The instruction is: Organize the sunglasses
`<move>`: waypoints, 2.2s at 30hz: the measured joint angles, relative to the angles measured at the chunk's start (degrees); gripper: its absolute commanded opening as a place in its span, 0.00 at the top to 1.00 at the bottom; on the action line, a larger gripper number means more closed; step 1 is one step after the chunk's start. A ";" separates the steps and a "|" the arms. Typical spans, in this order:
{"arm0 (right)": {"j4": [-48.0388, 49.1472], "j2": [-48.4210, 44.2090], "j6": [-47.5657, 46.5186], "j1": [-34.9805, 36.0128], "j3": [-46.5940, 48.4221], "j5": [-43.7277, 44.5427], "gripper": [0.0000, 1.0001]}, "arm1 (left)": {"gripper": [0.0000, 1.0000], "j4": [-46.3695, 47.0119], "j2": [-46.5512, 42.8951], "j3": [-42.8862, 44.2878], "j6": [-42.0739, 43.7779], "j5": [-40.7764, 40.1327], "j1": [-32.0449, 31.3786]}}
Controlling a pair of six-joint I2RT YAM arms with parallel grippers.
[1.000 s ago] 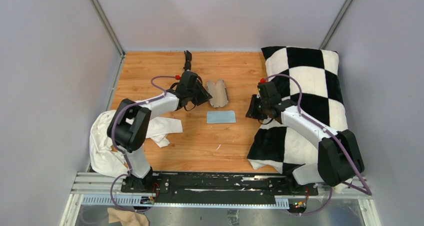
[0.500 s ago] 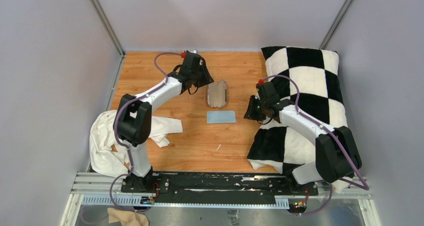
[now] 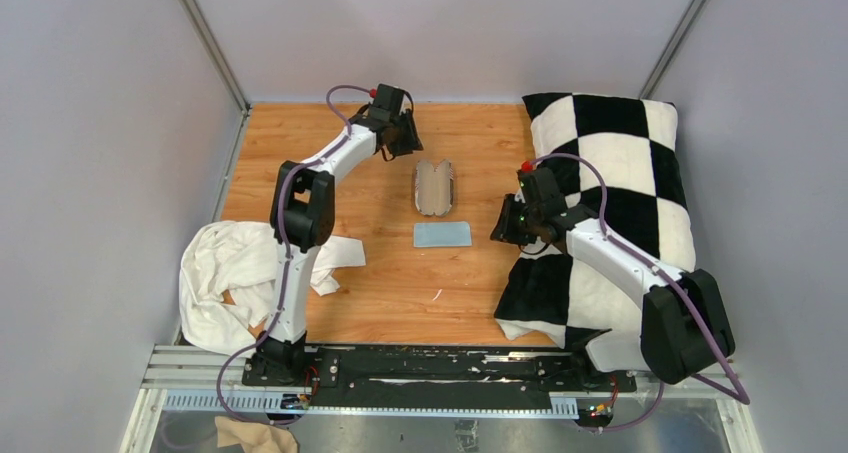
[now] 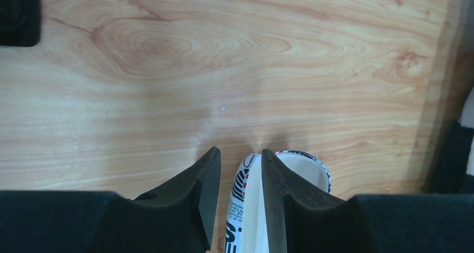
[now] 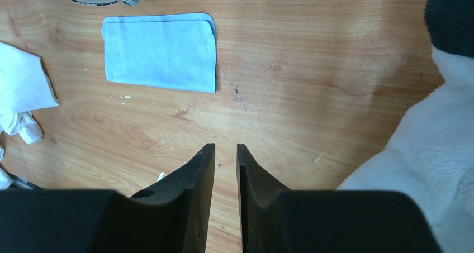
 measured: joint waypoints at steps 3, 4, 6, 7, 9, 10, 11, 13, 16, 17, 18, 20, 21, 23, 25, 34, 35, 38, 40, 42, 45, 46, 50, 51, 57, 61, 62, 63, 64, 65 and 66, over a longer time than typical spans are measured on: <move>-0.17 -0.46 0.02 0.00 -0.28 0.00 0.74 | 0.62 -1.22 1.66 1.60 0.90 1.68 -0.04; -0.24 -0.48 0.00 0.00 -0.28 -0.02 0.74 | 0.62 -1.64 1.99 1.84 1.29 2.34 -0.04; -0.31 -0.46 0.02 0.00 -0.31 -0.02 0.74 | 0.62 -2.36 2.14 1.92 1.95 3.37 -0.07; -0.31 -0.46 0.02 0.00 -0.31 -0.02 0.74 | 0.62 -2.67 2.14 1.92 2.32 3.82 -0.09; -0.33 -0.46 0.02 0.00 -0.31 -0.04 0.74 | 0.64 -3.06 2.14 1.92 2.99 4.66 -0.09; -0.33 -0.46 0.02 0.00 -0.31 -0.04 0.74 | 0.65 -3.26 2.14 1.92 3.28 4.94 -0.09; -0.31 -0.46 0.02 0.00 -0.31 -0.07 0.74 | 0.66 -3.34 2.14 1.90 3.67 5.22 -0.07; -0.33 -0.46 0.00 0.00 -0.31 -0.04 0.74 | 0.69 -3.19 2.14 1.46 4.13 5.86 -0.02; -0.31 -0.35 0.02 0.00 -0.31 -0.07 0.74 | 0.73 -2.95 2.03 -0.48 4.52 6.29 0.09; -0.33 -0.31 0.00 0.00 -0.31 -0.09 0.74 | 0.74 -2.89 2.03 -1.33 4.68 6.43 0.20; -0.31 -0.26 0.02 0.00 -0.31 -0.09 0.74 | 0.75 -2.95 2.03 -2.16 4.79 6.67 0.31; -0.31 -0.17 0.02 0.00 -0.31 -0.11 0.74 | 0.77 -3.04 2.03 -3.50 4.98 7.08 0.63; -0.31 -0.13 0.02 0.00 -0.31 -0.13 0.74 | 0.77 -3.06 2.01 -3.91 5.03 7.21 0.79; -0.31 0.00 0.02 0.00 -0.31 -0.13 0.74 | 0.80 -2.40 1.57 -5.51 4.98 7.52 1.18; -0.31 0.04 0.02 0.00 -0.31 -0.13 0.74 | 0.86 -1.38 0.35 -8.02 4.15 7.93 1.64; -0.07 1.68 0.20 0.00 -0.31 -0.44 0.74 | 0.89 13.38 -15.04 -34.10 -8.11 6.25 2.47; -0.02 1.90 0.20 0.00 -0.31 -0.59 0.74 | 0.89 15.37 -16.31 -36.92 -10.01 6.08 2.47; 0.00 2.51 0.22 0.00 -0.28 -0.87 0.74 | 0.89 21.64 -18.80 -44.00 -16.22 4.61 2.19; 0.00 2.71 0.22 0.00 -0.28 -1.11 0.74 | 0.89 25.20 -19.45 -46.29 -19.96 3.10 1.81; 0.02 2.71 0.22 0.00 -0.28 -1.16 0.74 | 0.89 27.89 -19.93 -47.71 -23.08 1.42 1.46; 0.02 2.71 0.24 0.00 -0.28 -1.22 0.74 | 0.89 30.82 -20.09 -48.04 -27.28 -1.01 1.22; 0.04 2.71 0.26 0.00 -0.28 -1.20 0.74 | 0.89 31.52 -20.09 -48.00 -28.46 -1.81 1.18; 0.02 2.71 0.35 0.00 -0.28 -1.22 0.74 | 0.87 33.92 -20.04 -47.63 -33.83 -5.18 1.16; 0.02 2.71 0.37 0.00 -0.28 -1.22 0.74 | 0.86 34.60 -19.93 -47.50 -35.19 -5.88 1.14; -0.02 2.67 0.39 0.00 -0.28 -1.22 0.74 | 0.66 37.13 -17.64 -46.77 -40.89 -8.00 0.22; -0.04 2.49 0.39 0.00 -0.28 -1.22 0.74 | 0.63 37.64 -17.51 -47.30 -42.60 -8.61 -1.16; -0.02 2.49 0.39 0.00 -0.28 -1.22 0.74 | 0.63 37.90 -17.51 -47.43 -42.64 -8.59 -1.33; -0.04 2.49 0.39 0.00 -0.28 -1.22 0.74 | 0.62 38.21 -17.68 -47.89 -42.69 -8.57 -1.57; -0.04 2.49 0.39 0.00 -0.28 -1.22 0.74 | 0.61 38.38 -17.97 -48.41 -42.75 -8.55 -1.64; -0.02 2.49 0.39 0.00 -0.28 -1.22 0.74 | 0.59 38.51 -18.43 -49.24 -42.82 -8.55 -1.66; -0.02 2.49 0.39 0.00 -0.28 -1.22 0.74 | 0.56 38.58 -19.10 -50.27 -42.82 -8.59 -1.66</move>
